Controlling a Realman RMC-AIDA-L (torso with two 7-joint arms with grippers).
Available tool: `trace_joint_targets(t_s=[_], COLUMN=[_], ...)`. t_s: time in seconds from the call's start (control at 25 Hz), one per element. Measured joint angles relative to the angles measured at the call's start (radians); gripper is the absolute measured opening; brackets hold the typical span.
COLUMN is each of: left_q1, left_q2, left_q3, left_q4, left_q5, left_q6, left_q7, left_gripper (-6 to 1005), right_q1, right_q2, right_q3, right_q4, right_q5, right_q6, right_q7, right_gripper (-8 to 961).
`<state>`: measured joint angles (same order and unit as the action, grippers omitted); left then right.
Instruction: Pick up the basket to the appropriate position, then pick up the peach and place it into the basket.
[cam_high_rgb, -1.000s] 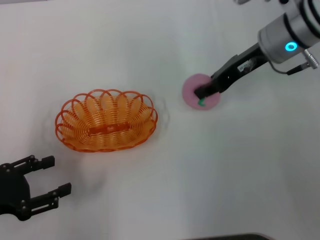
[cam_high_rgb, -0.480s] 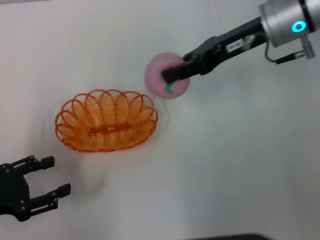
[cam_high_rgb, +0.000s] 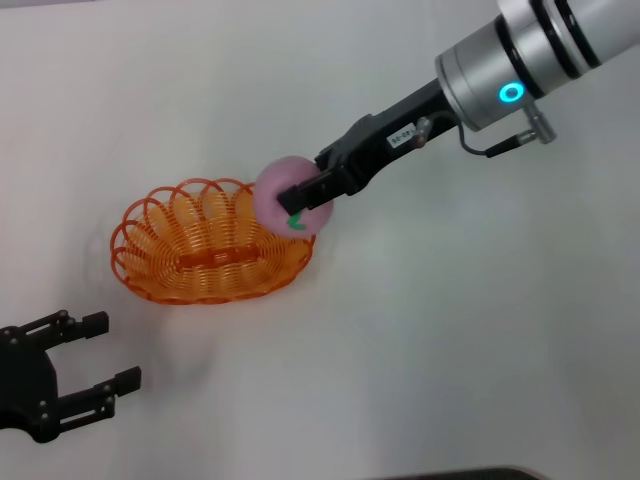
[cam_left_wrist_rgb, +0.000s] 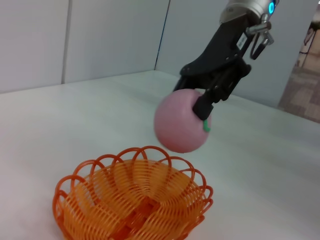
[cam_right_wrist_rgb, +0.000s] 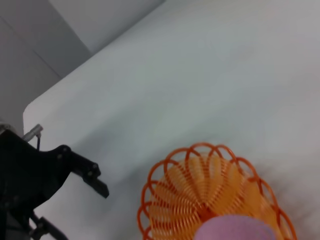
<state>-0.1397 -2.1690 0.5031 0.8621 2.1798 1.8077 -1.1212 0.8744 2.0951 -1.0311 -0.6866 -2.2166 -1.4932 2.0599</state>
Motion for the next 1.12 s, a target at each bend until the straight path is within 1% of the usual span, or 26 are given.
trace_joint_targets(t_s=[0.08,0.32,0.52,0.64,0.72,0.84,1.0,1.12], left_q1=[-0.001,-0.004,-0.004,-0.004,-0.005,-0.004,-0.004,-0.003], left_q2=[0.0,0.0,0.0,0.0,0.0,0.0,0.0,0.0], left_q3=[0.0,0.0,0.0,0.0,0.0,0.0,0.0,0.0], left_q4=[0.0,0.0,0.0,0.0,0.0,0.0,0.0,-0.003], left_q5=[0.0,0.0,0.0,0.0,0.0,0.0,0.0,0.0], left_q6=[0.002,0.002,0.003,0.003,0.005,0.006,0.007,0.007], left_q7=[0.0,0.0,0.0,0.0,0.0,0.0,0.0,0.0], left_gripper=[754,754,754,753,753,753,753,753], right_q1=[-0.004,-0.007,-0.01,-0.025,-0.054,-0.116,-0.226,-0.317], right_q2=[0.002,-0.001,0.001,-0.003,-0.006,-0.01,-0.013,-0.009], right_q3=[-0.004,-0.005,-0.005,0.001,0.003,0.009,0.037,0.056], right_q4=[0.004,0.025,0.042,0.049,0.046,0.042,0.041,0.047], right_q5=[0.022,0.057,0.089,0.131,0.176,0.246,0.293,0.303], right_q6=[0.017,0.031,0.029,0.024,0.02,0.0,-0.029,-0.042], right_q7=[-0.015,-0.044,-0.086,-0.125,-0.174,-0.286,-0.467,-0.616], right_gripper=[368,625,766,850,892,954,949,947])
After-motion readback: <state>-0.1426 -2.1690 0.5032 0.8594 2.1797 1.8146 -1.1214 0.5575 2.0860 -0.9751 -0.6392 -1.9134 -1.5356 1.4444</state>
